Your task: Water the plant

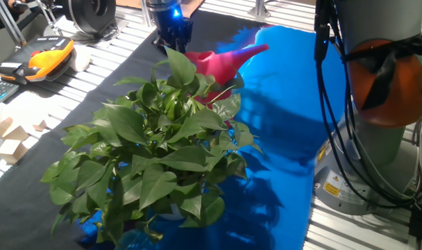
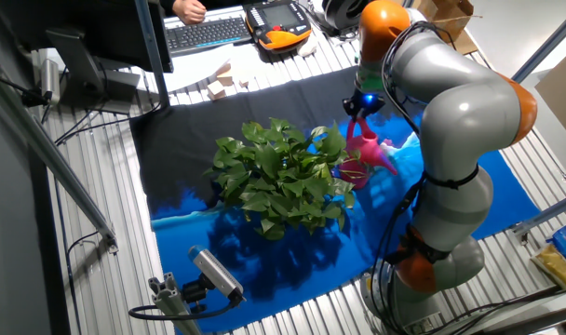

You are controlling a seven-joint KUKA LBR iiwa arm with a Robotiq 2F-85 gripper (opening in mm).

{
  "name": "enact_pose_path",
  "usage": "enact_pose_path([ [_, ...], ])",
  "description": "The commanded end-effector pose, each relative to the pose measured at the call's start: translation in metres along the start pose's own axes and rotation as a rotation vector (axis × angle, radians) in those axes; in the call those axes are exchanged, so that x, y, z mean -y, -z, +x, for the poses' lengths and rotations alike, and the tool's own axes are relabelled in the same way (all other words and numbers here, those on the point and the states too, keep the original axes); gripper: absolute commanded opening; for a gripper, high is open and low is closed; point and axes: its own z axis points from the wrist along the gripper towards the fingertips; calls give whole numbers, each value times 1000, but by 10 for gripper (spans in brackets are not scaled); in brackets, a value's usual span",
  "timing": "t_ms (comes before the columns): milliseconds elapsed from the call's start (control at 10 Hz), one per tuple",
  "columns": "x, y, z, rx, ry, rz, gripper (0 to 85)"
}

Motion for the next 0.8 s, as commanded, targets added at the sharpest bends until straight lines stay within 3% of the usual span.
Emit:
enact_pose_path([
  [0, 1, 5, 0, -6, -1, 1, 850],
  [300, 3, 34, -1, -11, -14, 16, 850],
  [600, 8, 75, -2, 1, -43, 17, 850],
  [700, 11, 90, -1, -4, -50, -1, 680],
])
